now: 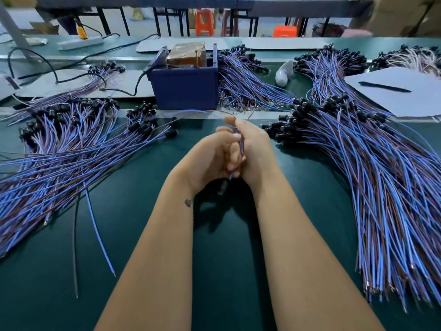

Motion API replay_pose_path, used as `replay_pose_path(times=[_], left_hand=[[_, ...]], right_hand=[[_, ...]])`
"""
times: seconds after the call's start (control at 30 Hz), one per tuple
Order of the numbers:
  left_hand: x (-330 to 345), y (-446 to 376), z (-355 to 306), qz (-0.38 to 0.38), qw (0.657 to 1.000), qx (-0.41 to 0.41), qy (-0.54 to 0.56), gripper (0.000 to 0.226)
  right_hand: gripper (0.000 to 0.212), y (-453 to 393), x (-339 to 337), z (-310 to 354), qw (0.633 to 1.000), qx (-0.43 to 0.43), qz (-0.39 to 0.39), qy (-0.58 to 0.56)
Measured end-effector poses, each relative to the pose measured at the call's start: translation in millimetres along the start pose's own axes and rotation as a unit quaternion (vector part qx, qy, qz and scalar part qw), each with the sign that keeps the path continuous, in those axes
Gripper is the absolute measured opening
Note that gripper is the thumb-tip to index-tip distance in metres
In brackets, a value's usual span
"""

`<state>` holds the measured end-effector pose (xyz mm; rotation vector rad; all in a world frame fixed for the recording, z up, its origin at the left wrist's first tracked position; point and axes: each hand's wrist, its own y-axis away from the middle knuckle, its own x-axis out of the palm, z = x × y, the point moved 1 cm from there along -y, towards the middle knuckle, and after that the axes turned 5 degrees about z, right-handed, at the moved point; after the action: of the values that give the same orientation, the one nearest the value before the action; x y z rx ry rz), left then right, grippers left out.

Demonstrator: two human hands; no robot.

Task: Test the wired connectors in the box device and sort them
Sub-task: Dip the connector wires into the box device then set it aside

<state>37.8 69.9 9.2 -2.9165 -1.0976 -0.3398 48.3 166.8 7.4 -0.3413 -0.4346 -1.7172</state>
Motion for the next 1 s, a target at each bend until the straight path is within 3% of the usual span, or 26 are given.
replay_pose_path(times=[0.1,0.23,0.33,0.5,0.63,0.77,0.93,1.0], left_hand=[[-13,4,1,0.005,0.999,-0.018,-0.049,0.043],[-32,3,1,-0.204,0.978,0.038,-0.011,0.039],[-37,-1,3,-0.278,0.959,0.05,0.012,0.032],[-30,-7,7,-0.289,0.953,0.085,-0.018,0.022],[-30,-6,7,-0.319,0.941,0.111,0.028,0.015],[-30,-4,9,-0.325,0.935,0.137,0.044,0.013],[-34,-5,10,-0.344,0.929,0.132,0.027,0.015],[-35,-4,10,-0.366,0.921,0.13,0.02,0.015]], right_hand=[[0.026,-4,-7,4,0.997,-0.04,-0.026,-0.068],[0.027,-4,-10,5,0.994,-0.037,0.034,-0.092],[0.029,-1,-1,1,0.995,0.006,0.093,-0.032],[0.025,2,15,-11,0.981,-0.019,0.101,0.164],[0.019,3,18,-12,0.976,-0.038,0.066,0.204],[0.027,4,19,-15,0.975,-0.058,0.051,0.208],[0.02,1,16,-16,0.927,-0.157,-0.011,0.339],[0.015,1,14,-14,0.927,-0.178,-0.026,0.33]])
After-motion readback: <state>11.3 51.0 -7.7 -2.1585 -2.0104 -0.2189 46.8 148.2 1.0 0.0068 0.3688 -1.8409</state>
